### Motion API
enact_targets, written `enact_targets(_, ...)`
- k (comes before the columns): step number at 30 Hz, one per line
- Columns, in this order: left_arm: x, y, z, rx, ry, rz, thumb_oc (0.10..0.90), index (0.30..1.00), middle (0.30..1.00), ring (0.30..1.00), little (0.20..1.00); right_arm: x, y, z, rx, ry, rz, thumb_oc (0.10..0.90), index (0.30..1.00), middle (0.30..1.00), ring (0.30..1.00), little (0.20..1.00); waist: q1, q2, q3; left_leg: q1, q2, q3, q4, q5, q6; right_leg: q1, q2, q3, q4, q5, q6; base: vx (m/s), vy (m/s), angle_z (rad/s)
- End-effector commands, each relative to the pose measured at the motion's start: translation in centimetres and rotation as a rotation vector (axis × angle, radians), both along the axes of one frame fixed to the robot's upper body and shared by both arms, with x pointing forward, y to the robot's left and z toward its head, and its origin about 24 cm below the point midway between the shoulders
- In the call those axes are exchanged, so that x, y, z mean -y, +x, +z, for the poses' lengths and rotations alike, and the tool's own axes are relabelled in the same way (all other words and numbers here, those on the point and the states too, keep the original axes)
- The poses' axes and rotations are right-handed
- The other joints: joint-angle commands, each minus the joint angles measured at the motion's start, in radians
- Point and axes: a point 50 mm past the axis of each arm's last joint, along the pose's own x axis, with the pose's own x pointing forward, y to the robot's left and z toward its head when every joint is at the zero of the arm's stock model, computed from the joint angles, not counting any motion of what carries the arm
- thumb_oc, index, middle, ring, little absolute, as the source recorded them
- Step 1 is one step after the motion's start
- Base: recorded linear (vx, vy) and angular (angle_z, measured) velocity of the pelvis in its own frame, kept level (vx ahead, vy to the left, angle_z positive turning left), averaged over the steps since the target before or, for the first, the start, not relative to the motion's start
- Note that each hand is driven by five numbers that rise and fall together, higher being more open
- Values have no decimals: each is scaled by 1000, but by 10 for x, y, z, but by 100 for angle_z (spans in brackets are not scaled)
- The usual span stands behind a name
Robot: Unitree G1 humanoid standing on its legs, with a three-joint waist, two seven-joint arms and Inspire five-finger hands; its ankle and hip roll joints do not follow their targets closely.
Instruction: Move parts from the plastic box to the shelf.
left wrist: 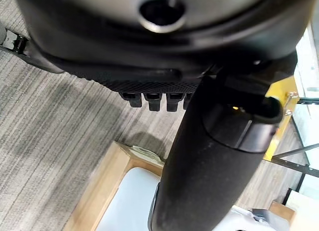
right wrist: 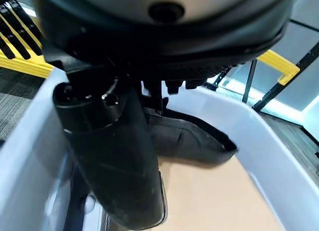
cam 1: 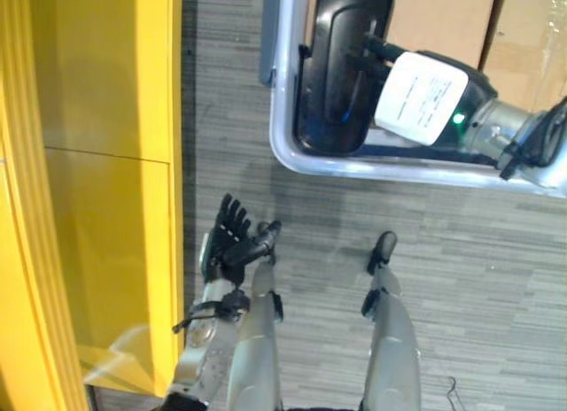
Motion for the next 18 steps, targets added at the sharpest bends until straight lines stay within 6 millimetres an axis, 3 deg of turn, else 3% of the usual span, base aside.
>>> enact_targets(1, -13, -11, 14, 84, 65, 7, 900, 1000, 1000, 1000, 1000, -17, -34, 54, 196, 4, 149, 900, 1000, 1000, 1000, 1000, 26, -113, -20, 189, 103, 50, -19, -86, -124, 107, 1, 5, -10, -42, 20, -17, 23, -4)
enact_targets(10, -16, -13, 15, 84, 74, 15, 900, 1000, 1000, 1000, 1000, -17, -47, 59, 188, -28, 159, 900, 1000, 1000, 1000, 1000, 11, -129, -20, 222, 101, 60, -23, -81, -126, 135, 6, 14, -19, -29, 20, -12, 13, -3)
enact_targets(18, -13, -12, 18, 100, 64, 20, 900, 1000, 1000, 1000, 1000, -20, -44, 60, 195, -36, 160, 900, 1000, 1000, 1000, 1000, 14, -118, -20, 209, 101, 55, -24, -79, -127, 120, 2, 12, -14, -32, 19, 0, 0, 0)
